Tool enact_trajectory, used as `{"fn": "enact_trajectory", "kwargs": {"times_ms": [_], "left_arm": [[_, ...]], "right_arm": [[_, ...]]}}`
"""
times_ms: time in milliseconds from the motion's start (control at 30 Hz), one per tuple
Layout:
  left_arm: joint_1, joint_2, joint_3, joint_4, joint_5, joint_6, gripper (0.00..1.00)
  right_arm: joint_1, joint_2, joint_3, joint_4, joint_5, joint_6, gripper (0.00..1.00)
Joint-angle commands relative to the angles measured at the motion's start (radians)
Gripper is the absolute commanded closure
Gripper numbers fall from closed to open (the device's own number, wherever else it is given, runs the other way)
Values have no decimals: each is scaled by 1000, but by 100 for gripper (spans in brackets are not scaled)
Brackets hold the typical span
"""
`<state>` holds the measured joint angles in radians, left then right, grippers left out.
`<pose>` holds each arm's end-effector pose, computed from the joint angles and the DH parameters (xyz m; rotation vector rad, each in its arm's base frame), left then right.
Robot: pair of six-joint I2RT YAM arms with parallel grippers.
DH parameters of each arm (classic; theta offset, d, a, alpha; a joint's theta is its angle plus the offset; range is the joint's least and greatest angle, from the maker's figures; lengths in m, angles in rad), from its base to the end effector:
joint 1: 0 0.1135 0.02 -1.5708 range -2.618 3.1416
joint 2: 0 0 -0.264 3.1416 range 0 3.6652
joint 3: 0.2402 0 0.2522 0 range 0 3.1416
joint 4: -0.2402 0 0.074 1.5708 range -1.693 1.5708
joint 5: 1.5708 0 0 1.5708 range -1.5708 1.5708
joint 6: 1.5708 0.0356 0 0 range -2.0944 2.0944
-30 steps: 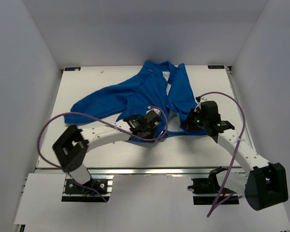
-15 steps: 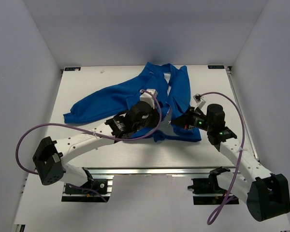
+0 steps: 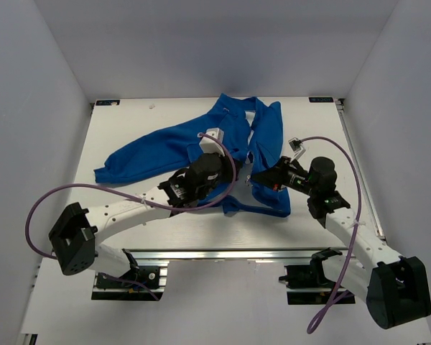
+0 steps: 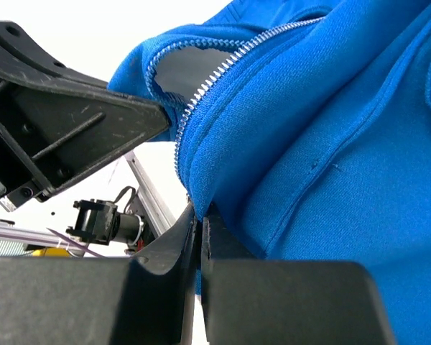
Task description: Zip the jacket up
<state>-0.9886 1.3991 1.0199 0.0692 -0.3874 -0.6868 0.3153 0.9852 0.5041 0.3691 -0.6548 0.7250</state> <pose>0.1908 -0.2653 0.3060 0.0169 1.9343 -0.7870 0.2030 0.0890 0.2619 -0.1653 1.8347 1.3026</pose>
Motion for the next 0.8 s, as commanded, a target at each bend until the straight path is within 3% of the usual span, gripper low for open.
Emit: {"fn": "enact_trajectory", "kwargs": {"times_ms": [0,167,367,767], "left_arm": [[-5,-64,-35,98,-22,-59,100],[-5,-84,-60,120,-8,-89,100],[-5,-97,-72,124,16,-114,100],[-5,-75,-67,132,30,-109,100]], "right_arm": [[2,10,8,140,-23,33,100],[2,38,2,234,-40,53,100],[2,50,31,191,-35,-4,100],[2,50,14,258,-59,27,100]]}}
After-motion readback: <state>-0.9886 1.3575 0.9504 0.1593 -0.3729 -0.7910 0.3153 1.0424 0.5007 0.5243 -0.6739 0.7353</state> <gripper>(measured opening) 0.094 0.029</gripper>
